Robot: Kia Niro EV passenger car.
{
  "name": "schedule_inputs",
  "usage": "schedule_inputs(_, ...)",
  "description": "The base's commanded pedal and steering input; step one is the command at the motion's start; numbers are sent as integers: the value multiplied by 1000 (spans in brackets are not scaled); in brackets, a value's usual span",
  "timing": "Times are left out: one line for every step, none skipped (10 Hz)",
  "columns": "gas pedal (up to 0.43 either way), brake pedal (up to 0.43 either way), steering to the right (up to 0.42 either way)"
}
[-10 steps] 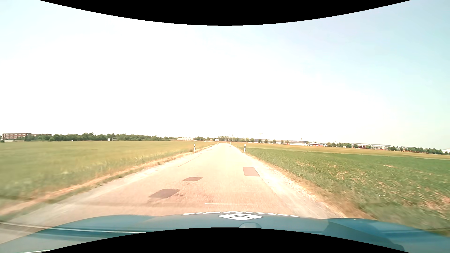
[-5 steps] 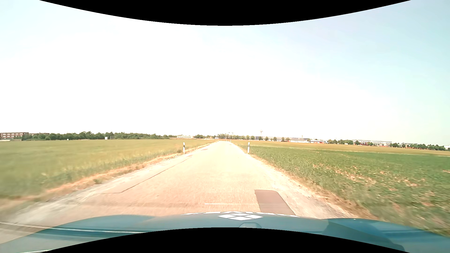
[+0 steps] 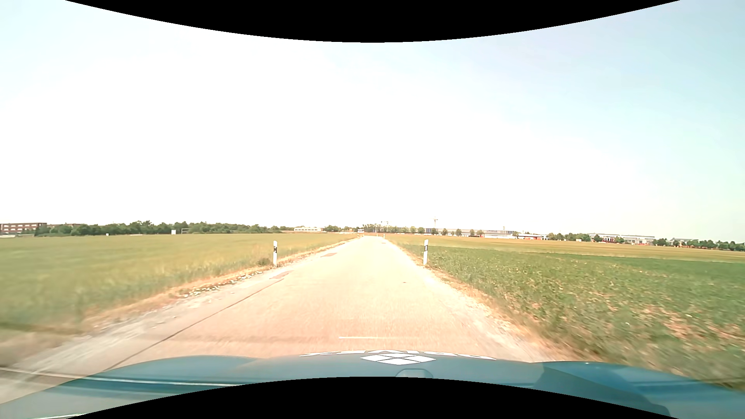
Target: Follow the waypoints while adhering to traffic rules and regulations
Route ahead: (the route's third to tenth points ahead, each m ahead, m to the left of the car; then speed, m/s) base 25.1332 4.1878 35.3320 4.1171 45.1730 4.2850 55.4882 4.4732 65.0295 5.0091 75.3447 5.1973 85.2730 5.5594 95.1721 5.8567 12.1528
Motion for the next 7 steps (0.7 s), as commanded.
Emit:
schedule_inputs(28, 0, -4)
schedule_inputs(28, 0, -4)
schedule_inputs(28, 0, -4)
schedule_inputs(28, 0, -7)
schedule_inputs(28, 0, -9)
schedule_inputs(28, 0, -10)
schedule_inputs(28, 0, -9)
